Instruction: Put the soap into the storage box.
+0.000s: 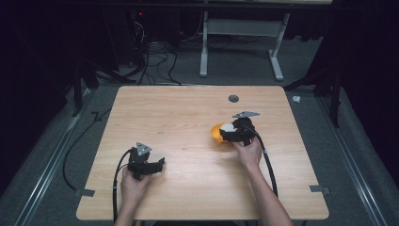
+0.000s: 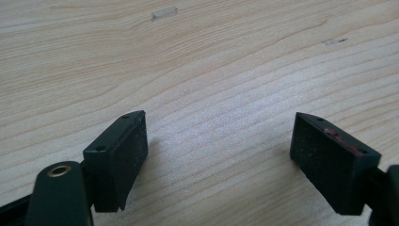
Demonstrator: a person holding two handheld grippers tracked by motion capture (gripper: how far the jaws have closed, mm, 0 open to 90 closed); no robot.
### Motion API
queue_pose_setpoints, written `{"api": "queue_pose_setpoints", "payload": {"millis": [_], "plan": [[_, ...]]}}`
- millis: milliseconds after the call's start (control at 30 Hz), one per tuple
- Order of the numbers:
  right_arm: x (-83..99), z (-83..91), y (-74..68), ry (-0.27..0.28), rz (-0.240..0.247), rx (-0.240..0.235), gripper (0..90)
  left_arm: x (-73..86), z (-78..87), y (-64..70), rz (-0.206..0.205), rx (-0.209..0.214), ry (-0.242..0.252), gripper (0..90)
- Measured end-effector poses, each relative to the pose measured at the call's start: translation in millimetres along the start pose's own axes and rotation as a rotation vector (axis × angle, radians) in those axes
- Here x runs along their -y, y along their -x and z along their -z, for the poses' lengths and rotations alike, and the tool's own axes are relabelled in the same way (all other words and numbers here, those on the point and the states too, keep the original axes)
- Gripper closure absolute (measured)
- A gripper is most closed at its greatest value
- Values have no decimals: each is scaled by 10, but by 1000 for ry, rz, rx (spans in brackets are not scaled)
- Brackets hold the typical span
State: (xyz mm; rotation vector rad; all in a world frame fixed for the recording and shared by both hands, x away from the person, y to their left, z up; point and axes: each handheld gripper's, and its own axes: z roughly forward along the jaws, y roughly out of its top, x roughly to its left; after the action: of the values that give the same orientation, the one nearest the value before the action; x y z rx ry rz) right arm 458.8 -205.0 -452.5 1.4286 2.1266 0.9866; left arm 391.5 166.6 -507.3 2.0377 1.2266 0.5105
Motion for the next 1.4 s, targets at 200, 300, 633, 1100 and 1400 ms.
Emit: {"api": "queue_pose_setpoints", "payload": {"millis": [200,300,633,1100,1400], "plan": [[-19,75,1,20,14,16,238,0,0,0,0,0,0,201],[-23,103,5,29,14,15,238,0,0,1,0,0,0,201],[-33,225,36,63,7,7,244,0,0,1,-1,-1,0,201],[-25,367,84,96,-8,2,250,0,-1,2,-1,-1,0,201],[2,465,144,112,-24,-4,260,-1,-1,2,-2,-1,-1,201]]}}
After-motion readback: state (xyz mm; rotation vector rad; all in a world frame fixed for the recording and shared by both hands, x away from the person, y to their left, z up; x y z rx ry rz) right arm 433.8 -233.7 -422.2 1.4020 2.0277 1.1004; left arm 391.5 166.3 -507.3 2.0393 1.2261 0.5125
